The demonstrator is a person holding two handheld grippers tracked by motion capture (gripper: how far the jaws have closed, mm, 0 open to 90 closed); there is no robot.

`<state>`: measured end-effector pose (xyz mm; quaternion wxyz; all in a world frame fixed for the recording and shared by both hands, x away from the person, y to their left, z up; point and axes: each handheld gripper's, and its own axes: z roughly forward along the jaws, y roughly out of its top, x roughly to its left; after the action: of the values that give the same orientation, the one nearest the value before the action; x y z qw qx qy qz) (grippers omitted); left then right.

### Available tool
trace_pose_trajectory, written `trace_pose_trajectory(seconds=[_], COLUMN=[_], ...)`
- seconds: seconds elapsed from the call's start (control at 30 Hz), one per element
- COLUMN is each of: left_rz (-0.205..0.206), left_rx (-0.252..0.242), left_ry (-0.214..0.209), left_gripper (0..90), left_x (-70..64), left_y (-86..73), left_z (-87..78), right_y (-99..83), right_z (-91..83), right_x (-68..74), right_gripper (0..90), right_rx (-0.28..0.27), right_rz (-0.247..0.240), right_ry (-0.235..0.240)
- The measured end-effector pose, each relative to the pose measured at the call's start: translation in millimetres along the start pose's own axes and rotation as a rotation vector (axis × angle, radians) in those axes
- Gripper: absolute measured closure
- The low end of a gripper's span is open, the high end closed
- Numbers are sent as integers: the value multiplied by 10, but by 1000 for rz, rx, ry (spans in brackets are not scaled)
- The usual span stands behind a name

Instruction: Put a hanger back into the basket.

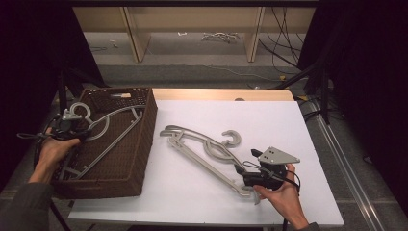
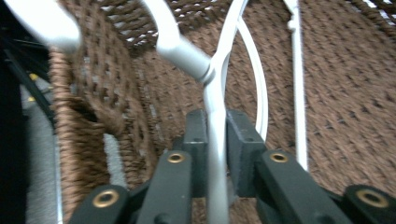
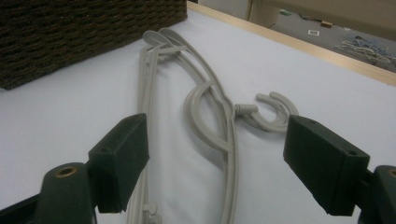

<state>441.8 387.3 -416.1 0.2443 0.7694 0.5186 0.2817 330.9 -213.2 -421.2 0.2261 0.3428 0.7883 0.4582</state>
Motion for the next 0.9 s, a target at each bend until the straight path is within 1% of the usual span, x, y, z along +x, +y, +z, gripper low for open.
trace_pose_trajectory(seconds=[0.03, 0.07, 0.1, 0.13, 0.17, 0.2, 0.23, 0.27, 0.3, 0.33, 0.37, 0.4, 0.43, 0.47, 0.53, 0.57, 0.6, 0.63, 0.67, 0.7, 0.73, 0.77, 0.8, 0.83, 0.87, 0.9], left_rz=[0, -11, -11, -23, -23, -49, -49, -77, -77, -92, -92, -88, -88, -99, -110, -112, -116, -130, -152, -152, -158, -162, -165, -154, -150, -150], left_rx=[0, -20, -20, -42, -42, -75, -75, -110, -110, -153, -153, -182, -182, -207, -251, -272, -296, -320, -374, -374, -399, -422, -439, -455, -476, -476], left_ry=[0, 31, 31, 45, 45, 32, 32, 23, 23, 2, 2, 0, 0, -3, -13, -19, -35, -53, -99, -99, -127, -160, -183, -203, -248, -248], left_gripper=[741, 715, 683, 650, 635, 615, 582, 543, 503, 474, 446, 417, 389, 389, 328, 328, 307, 307, 265, 241, 219, 219, 216, 215, 193, 191], left_x=[0, 16, 16, 14, 14, -4, -4, -45, -45, -100, -100, -163, -163, -205, -287, -335, -382, -436, -555, -555, -620, -692, -770, -851, -1020, -1020], left_y=[0, 18, 18, 39, 39, 67, 67, 106, 106, 149, 149, 193, 193, 212, 243, 254, 262, 267, 275, 275, 279, 283, 285, 286, 283, 283], left_z=[0, -44, -44, -103, -103, -178, -178, -273, -273, -367, -367, -472, -472, -517, -621, -676, -727, -774, -852, -852, -890, -922, -955, -986, -1040, -1040], right_y=[0, -1, -1, -2, -2, 1, 1, 3, 3, 1, 1, 1, 1, 0, -3, -3, -3, -3, -4, -4, -4, -4, -4, -2, -1, -1], right_z=[0, 2, 2, 2, 2, 1, 1, -1, -1, -2, -2, 2, 2, 2, 5, 5, 5, 5, 12, 12, 14, 14, 14, 13, 16, 16], right_x=[0, -3, -3, -3, -3, -5, -5, -5, -5, -7, -7, -7, -7, -8, -7, -7, -7, -7, -7, -7, -6, -6, -5, -9, -4, -4], right_gripper=[233, 233, 233, 233, 233, 233, 233, 232, 232, 232, 232, 232, 232, 232, 231, 231, 230, 230, 228, 228, 228, 228, 228, 228, 228, 228], right_rx=[0, 2, 2, 2, 2, 1, 1, -2, -2, -2, -2, -7, -7, -7, -12, -12, -17, -17, -24, -24, -27, -27, -24, -18, -18, -18], right_rz=[0, 2, 2, 2, 2, 1, 1, 6, 6, 6, 6, 9, 9, 8, 12, 12, 15, 15, 16, 16, 16, 16, 19, 16, 16, 16], right_ry=[0, 0, 0, 1, 1, 3, 3, 2, 2, 0, 0, 0, 0, -2, -2, -2, -2, -2, -6, -6, -6, -6, -2, 0, -1, -1])
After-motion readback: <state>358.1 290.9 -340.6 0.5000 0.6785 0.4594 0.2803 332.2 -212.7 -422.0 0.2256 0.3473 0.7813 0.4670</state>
